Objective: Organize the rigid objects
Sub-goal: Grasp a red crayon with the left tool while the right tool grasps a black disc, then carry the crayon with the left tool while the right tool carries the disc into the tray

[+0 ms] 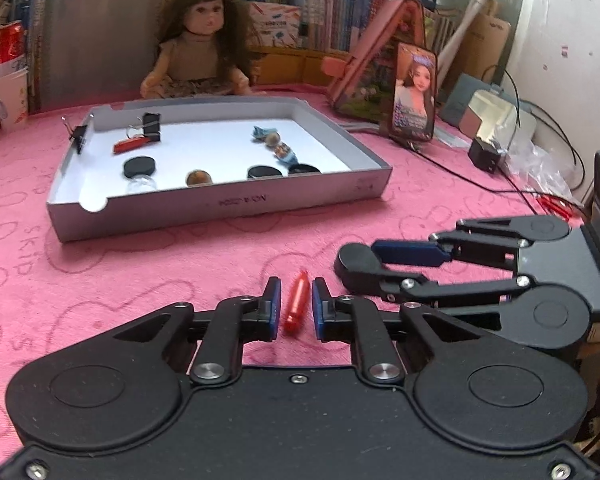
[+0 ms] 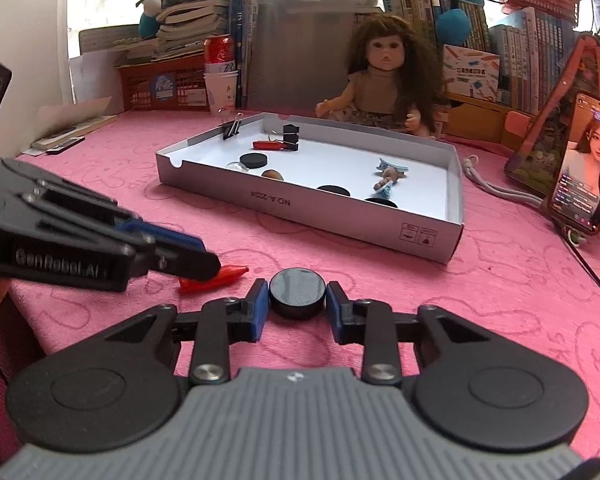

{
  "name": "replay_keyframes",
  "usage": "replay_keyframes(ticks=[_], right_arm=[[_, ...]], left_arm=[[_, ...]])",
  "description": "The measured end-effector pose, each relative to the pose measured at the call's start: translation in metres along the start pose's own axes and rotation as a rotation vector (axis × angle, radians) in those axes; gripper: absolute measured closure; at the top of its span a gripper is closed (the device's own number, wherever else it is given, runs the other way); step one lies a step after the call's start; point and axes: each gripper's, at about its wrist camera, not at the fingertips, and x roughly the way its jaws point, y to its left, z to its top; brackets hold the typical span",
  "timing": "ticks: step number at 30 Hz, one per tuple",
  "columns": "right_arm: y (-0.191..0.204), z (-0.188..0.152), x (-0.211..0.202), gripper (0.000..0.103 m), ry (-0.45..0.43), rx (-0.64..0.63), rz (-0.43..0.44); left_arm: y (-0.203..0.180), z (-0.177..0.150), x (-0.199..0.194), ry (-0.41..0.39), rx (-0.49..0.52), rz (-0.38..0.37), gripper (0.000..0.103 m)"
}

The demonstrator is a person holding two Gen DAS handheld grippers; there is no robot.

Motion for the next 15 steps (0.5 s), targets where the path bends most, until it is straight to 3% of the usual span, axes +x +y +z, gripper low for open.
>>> replay_keyframes(ticks=[15], right_arm=[[0.0032, 0.0008, 0.0005, 0.066, -0.006, 0.007, 0.003]], left_arm=[[-0.001, -0.0016, 0.0065, 0.005, -0.019, 0.021, 0.093]])
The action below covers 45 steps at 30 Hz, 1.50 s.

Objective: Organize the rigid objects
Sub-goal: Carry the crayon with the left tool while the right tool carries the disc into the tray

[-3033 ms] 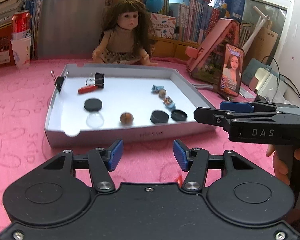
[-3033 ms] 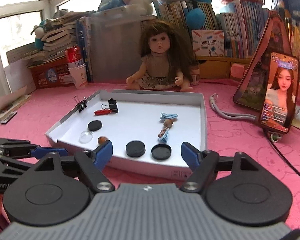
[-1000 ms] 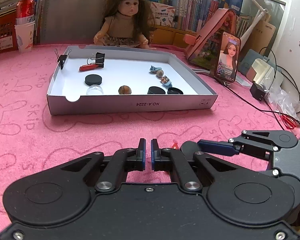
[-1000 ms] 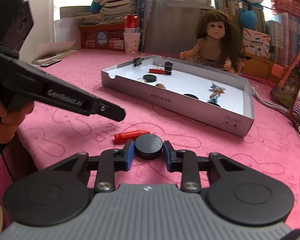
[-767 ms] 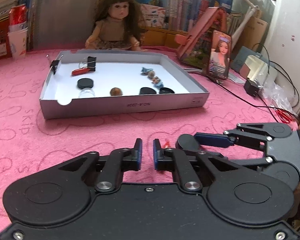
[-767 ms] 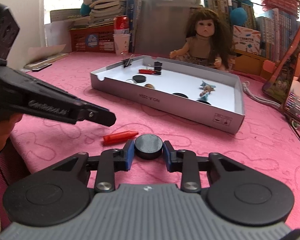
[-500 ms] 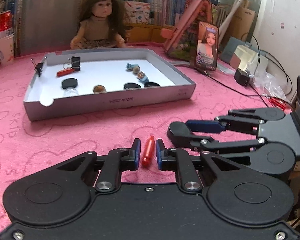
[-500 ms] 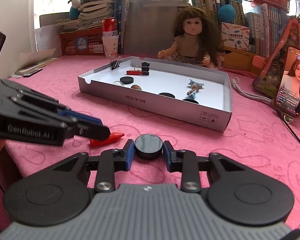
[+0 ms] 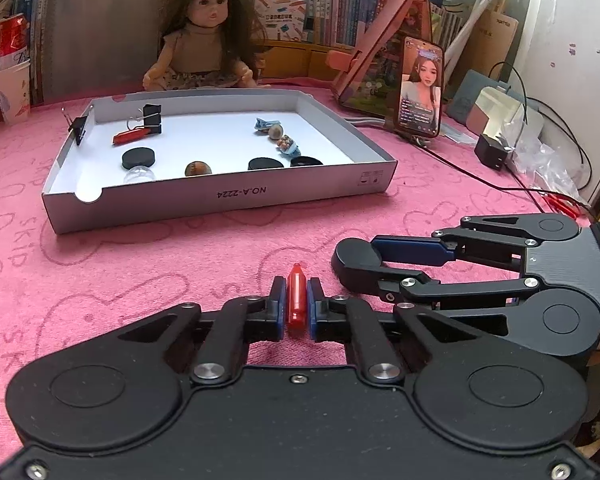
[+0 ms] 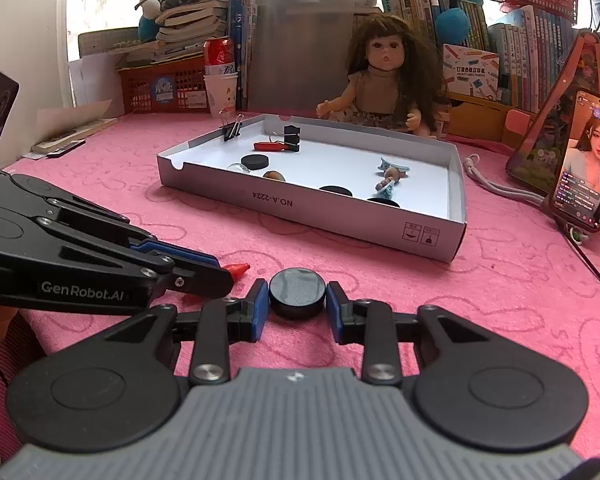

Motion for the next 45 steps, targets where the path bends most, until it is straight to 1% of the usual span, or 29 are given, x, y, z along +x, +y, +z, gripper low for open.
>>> replay_keyframes(ticks=[7, 14, 21, 24, 27, 34, 45], right_arm=[[-0.004, 0.01, -0.001, 0.066, 0.0, 0.028, -0.024], [-0.015, 0.036, 0.001, 0.066, -0.025, 0.07, -0.045], [-0.03, 0.06, 0.017, 0.066, -0.025, 0.113, -0.054], [-0.037, 0.069, 0.026, 0.066, -0.024, 0.14, -0.044], [-0.045, 0.079, 0.037, 0.066, -0.016, 0.171, -0.035], [-0.056, 0.094, 0.067, 0.066, 0.015, 0.215, -0.016], [-0.057, 0.1, 0.104, 0.065, 0.055, 0.221, -0.032]], left_arm=[[0.007, 0.011, -0.008, -0.031, -0.019, 0.017, 0.093], [0.02, 0.042, -0.011, -0.086, -0.05, 0.037, 0.093], [0.032, 0.073, -0.002, -0.132, -0.079, 0.075, 0.093], [0.038, 0.085, 0.006, -0.147, -0.088, 0.087, 0.093], [0.044, 0.097, 0.015, -0.164, -0.085, 0.117, 0.093], [0.053, 0.112, 0.045, -0.142, -0.093, 0.161, 0.093], [0.067, 0.113, 0.08, -0.09, -0.123, 0.198, 0.093]])
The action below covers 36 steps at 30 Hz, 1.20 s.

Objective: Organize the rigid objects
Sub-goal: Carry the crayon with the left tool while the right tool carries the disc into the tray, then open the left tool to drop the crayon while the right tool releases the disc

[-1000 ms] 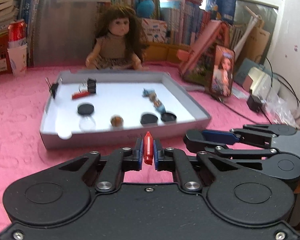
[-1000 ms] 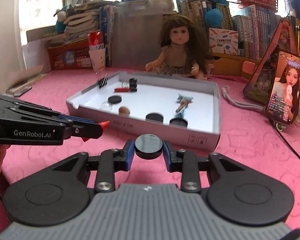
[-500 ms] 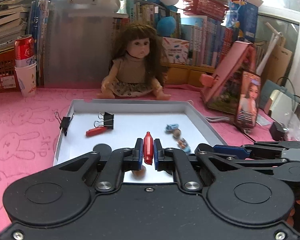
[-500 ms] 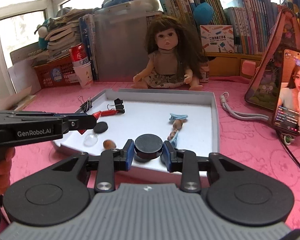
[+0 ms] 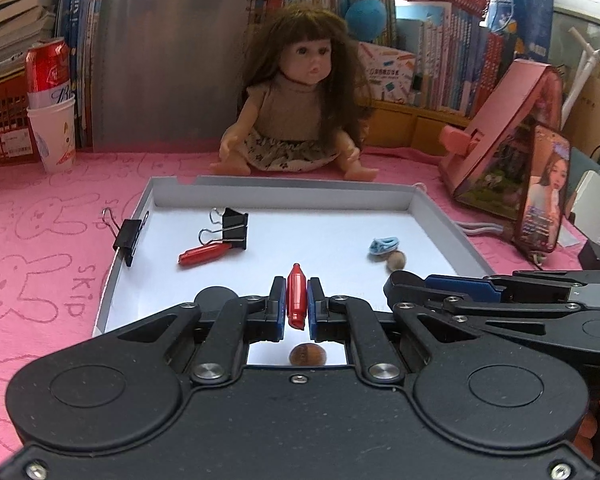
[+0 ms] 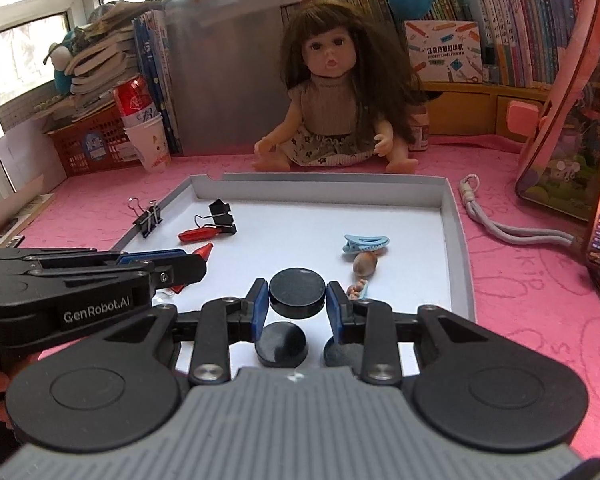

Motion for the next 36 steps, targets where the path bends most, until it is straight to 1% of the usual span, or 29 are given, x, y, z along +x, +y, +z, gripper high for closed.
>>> replay_keyframes(ticks=[11, 22, 36], right_arm=[[0.0, -0.001, 0.014, 0.065, 0.02, -0.004, -0.02], [0.004, -0.002, 0.021, 0.066, 0.024, -0.038, -0.036], [0.003, -0.001, 0.028, 0.065, 0.031, -0.045, -0.053]], left_arm=[[0.003, -0.001, 0.017, 0.019, 0.006, 0.022, 0.093], [0.002, -0.002, 0.025, 0.027, 0.012, 0.024, 0.093], [0.005, -0.006, 0.035, 0.041, 0.002, 0.033, 0.093]])
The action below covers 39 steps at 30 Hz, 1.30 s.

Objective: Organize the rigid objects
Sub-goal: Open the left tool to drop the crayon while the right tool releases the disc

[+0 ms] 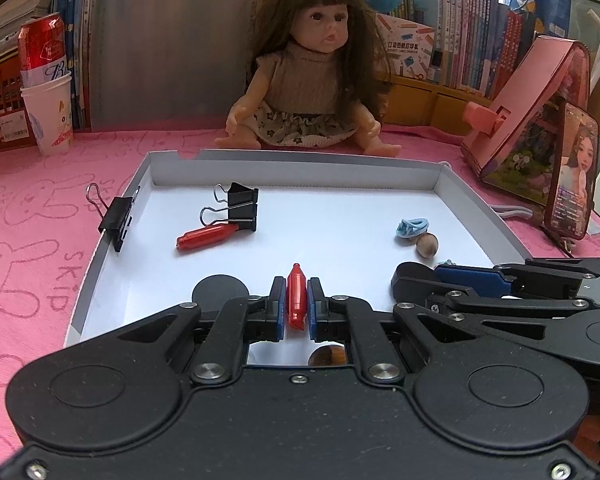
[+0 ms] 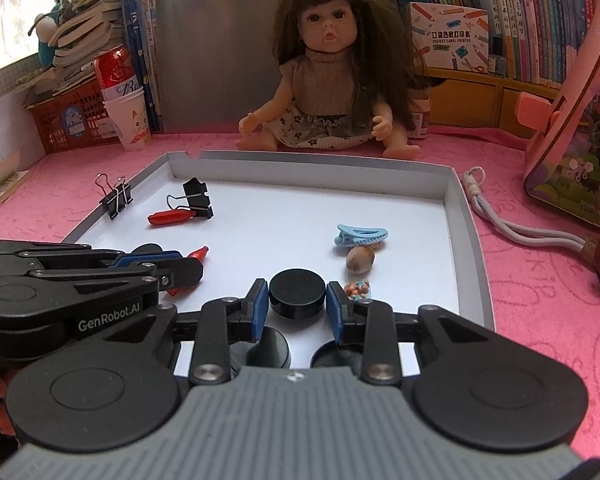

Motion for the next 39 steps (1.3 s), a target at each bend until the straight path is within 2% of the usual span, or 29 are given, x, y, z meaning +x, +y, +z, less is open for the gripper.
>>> replay_keyframes(ticks=[39], right_arm=[[0.0042, -0.0011, 0.0024, 0.062, 0.003, -0.036, -0.019]], left_arm=[[-0.0031, -0.0022, -0.0016, -0.008, 0.014, 0.007, 0.093]])
